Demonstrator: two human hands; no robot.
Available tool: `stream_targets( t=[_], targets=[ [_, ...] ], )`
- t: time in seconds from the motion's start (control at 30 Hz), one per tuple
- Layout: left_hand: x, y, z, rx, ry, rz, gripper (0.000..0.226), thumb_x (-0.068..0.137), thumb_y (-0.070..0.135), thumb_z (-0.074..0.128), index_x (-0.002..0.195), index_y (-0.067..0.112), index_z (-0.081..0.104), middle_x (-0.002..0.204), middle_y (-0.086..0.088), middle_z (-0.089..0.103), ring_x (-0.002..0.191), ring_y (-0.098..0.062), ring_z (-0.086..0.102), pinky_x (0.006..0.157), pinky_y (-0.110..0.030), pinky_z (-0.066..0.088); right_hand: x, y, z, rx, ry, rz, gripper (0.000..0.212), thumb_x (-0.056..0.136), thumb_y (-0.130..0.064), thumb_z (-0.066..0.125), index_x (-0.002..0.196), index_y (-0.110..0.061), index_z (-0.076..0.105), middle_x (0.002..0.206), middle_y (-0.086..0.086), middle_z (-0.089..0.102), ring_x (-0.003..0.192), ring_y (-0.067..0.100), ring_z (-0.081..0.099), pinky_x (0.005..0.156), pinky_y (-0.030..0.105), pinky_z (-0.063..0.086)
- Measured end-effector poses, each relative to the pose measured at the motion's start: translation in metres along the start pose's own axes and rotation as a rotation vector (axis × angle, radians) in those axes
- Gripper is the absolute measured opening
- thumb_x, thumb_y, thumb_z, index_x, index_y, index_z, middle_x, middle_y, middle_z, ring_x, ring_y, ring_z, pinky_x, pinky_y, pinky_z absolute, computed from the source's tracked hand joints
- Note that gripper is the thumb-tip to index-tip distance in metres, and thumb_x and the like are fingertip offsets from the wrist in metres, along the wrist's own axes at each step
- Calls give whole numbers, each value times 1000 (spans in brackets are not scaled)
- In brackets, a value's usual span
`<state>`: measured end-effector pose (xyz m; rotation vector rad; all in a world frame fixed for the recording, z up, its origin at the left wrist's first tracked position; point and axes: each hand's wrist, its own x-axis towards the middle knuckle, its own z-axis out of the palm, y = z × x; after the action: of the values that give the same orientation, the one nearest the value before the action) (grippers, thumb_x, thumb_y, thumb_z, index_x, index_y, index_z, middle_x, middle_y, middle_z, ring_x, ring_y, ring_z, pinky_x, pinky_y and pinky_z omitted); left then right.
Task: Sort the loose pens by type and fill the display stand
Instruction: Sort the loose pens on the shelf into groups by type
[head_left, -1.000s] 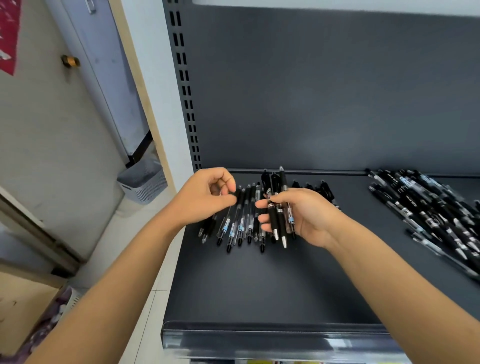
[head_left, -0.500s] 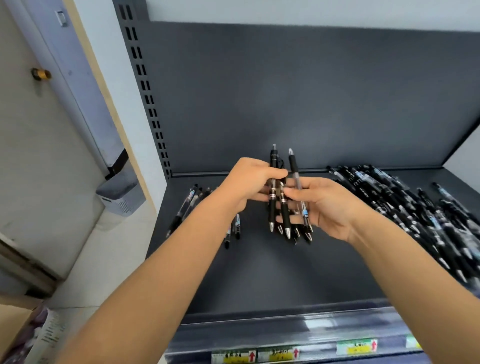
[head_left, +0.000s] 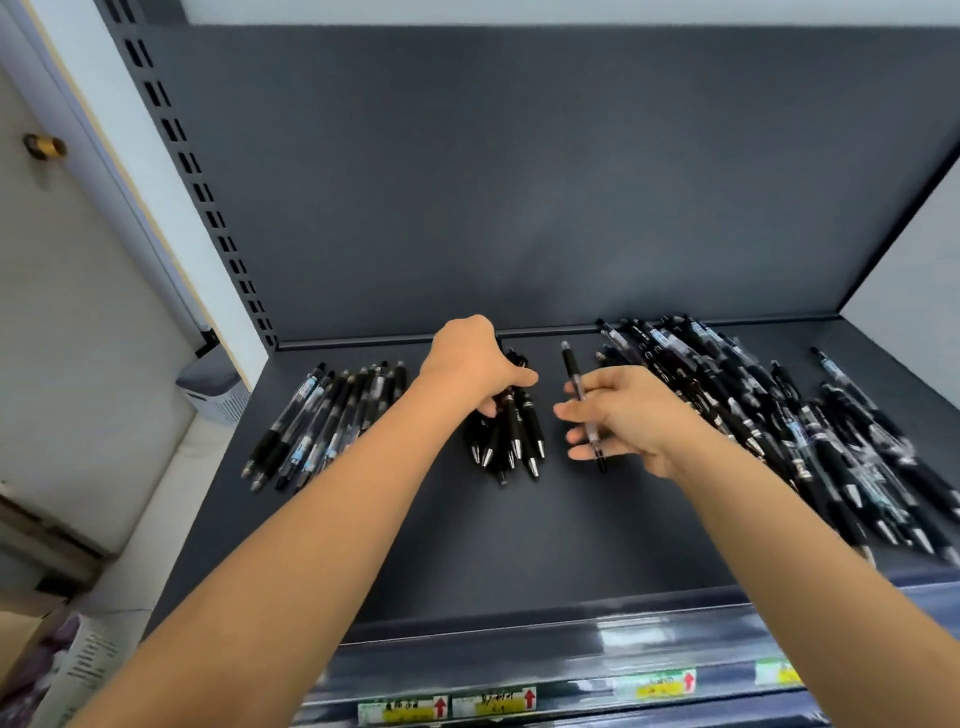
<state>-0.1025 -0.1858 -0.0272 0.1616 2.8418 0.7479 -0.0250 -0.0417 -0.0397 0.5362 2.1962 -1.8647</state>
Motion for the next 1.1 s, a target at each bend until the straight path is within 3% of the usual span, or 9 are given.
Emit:
stream_targets(
  t=[0.2, 0.37, 0.5, 0.63, 0.73, 0.83, 0.93, 1.1],
  targets=[
    [-10, -9, -4, 109, 131, 60, 57, 79, 66, 60, 71, 10, 55, 61, -3, 61, 62, -18, 60, 56, -30, 47, 2, -13, 6, 88, -48, -88, 27, 84, -1, 69, 110, -3, 59, 84, 8, 61, 59, 16, 59, 51, 29, 57],
    [-23, -38, -32, -235, 98, 102, 42, 91, 52, 52, 83, 13, 67, 77, 1, 71, 50, -15, 58, 50, -23, 42, -7, -34, 41, 161, -271, -126, 18, 86, 2, 64, 103, -2, 62, 79, 9, 60, 66, 18, 63, 57, 29, 58],
    [-29, -77, -61, -200, 236, 103, 32, 89, 45, 59, 77, 16, 66, 72, 3, 70, 51, -11, 57, 60, -29, 51, -7, -39, 82, 50, -272, -118, 36, 84, 10, 63, 118, 3, 51, 89, 16, 58, 70, 24, 60, 59, 36, 61],
    [-32, -109, -72, -46, 247, 87, 25, 84, 46, 64, 73, 24, 63, 67, 10, 65, 63, -8, 60, 69, -31, 53, 3, -32, 117, -369, -136, -198, 55, 81, -1, 71, 130, -2, 45, 93, 15, 60, 80, 33, 67, 73, 47, 59],
    [-32, -122, -72, 31, 229, 107, 22, 82, 47, 65, 74, 26, 62, 69, 13, 63, 72, -9, 63, 70, -31, 53, 9, -27, 134, -629, -40, -270, 61, 78, -15, 77, 131, -8, 47, 108, 10, 63, 92, 30, 66, 82, 43, 56],
    [-32, -124, -70, 92, 241, 170, 22, 83, 49, 64, 80, 27, 62, 74, 12, 65, 77, -12, 64, 72, -33, 53, 8, -26, 142, -708, 1, -285, 51, 80, -20, 76, 125, -12, 54, 114, 5, 60, 97, 26, 64, 89, 38, 53],
    [-29, -114, -66, 166, 247, 281, 22, 87, 48, 59, 85, 27, 60, 78, 10, 66, 78, -14, 63, 67, -31, 51, -2, -28, 136, -807, 133, -388, 39, 85, -23, 70, 122, -18, 58, 112, -2, 63, 98, 17, 61, 86, 24, 45],
    [-32, -57, -50, 224, 284, 514, 25, 91, 48, 52, 90, 24, 59, 86, 7, 66, 83, -20, 63, 68, -31, 47, -32, -28, 84, -1020, 412, -553, 29, 90, -23, 57, 118, -18, 57, 111, 0, 60, 105, 21, 56, 86, 33, 46]
  ],
)
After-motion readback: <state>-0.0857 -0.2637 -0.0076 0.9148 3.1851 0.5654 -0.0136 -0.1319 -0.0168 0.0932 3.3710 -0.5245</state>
